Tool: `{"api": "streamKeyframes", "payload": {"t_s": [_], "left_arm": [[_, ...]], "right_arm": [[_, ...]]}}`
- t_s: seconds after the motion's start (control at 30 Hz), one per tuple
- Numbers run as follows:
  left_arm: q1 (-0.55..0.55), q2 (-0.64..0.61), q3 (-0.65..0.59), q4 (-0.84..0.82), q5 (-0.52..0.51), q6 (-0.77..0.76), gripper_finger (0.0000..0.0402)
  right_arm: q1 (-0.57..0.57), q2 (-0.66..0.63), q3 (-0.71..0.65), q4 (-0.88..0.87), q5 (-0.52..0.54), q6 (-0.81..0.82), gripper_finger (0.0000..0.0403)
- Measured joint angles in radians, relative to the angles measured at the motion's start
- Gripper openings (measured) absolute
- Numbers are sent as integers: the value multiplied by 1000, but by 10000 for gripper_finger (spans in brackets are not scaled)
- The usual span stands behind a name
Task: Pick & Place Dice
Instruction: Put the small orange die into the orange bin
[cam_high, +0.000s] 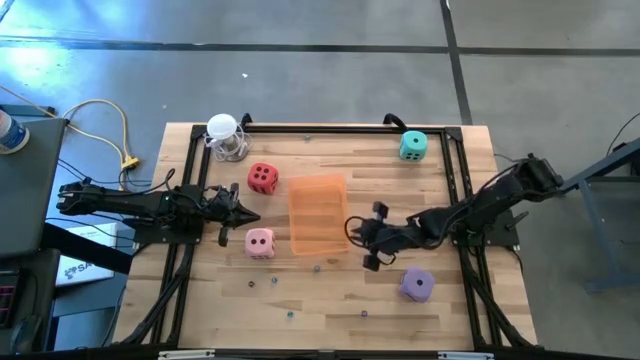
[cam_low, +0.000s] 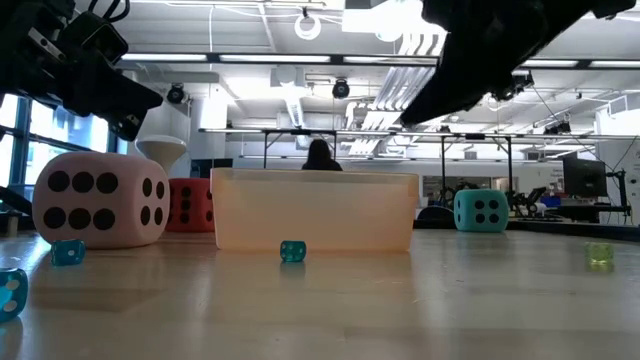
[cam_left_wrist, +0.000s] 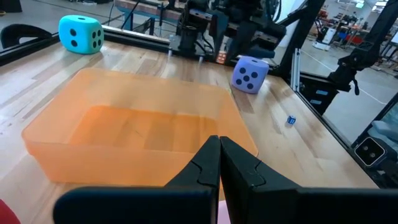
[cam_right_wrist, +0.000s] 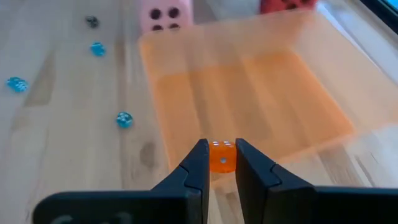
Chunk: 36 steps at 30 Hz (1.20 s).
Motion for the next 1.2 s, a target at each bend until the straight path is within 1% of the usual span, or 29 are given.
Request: {"api": "streamKeyframes", "payload": {"t_s": [0.07,0.13,0.33,0.57,0.8,1.2], "left_arm": [[0,0,0,0,0,0,0],[0,0,0,0,0,0,0],[0,0,0,0,0,0,0],[0,0,0,1,0,0,0],[0,3,0,0,0,-5,0],[0,69,0,1,0,-7,0]], "right_arm": [[-12,23,2,38,-21,-41,40],[-20,48,0,40,-49,-75,39],[-65,154,6,129,-188,-132,40],[-75,168,34,134,-235,-172,47],[-84,168,34,136,-258,-169,86],[-83,168,34,135,-230,-172,165]]}}
